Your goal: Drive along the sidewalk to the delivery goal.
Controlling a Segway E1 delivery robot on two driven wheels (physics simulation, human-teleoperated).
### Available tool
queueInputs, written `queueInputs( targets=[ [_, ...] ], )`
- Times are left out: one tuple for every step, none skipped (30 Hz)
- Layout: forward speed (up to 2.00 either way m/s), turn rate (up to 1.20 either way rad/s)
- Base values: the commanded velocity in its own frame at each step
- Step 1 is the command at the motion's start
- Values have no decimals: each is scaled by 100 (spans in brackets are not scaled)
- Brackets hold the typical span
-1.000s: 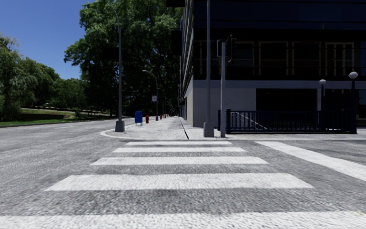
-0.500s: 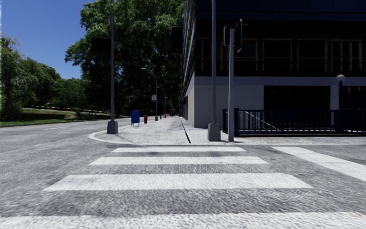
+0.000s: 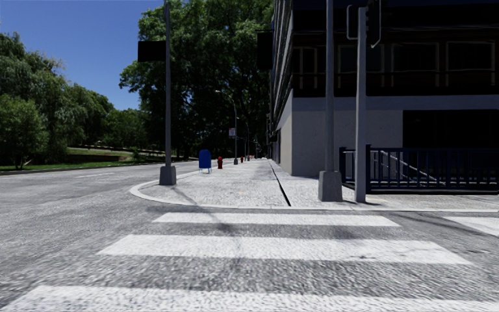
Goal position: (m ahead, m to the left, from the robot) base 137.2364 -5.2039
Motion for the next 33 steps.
queueInputs(
  targets=[
    [200,18],
    [200,18],
    [200,18],
    [200,12],
    [200,0],
    [200,0],
    [200,0],
    [200,0],
    [200,0],
    [200,0],
    [200,0],
    [200,0],
    [200,0],
    [200,0],
    [200,0],
    [200,0],
    [200,0],
    [200,0],
    [200,0],
    [200,0],
    [200,0],
    [200,0],
    [200,0],
    [200,0],
    [200,0],
    [200,0],
    [200,0],
    [200,0],
    [200,0],
    [200,0],
    [200,0],
    [200,0],
    [200,0]
  ],
)
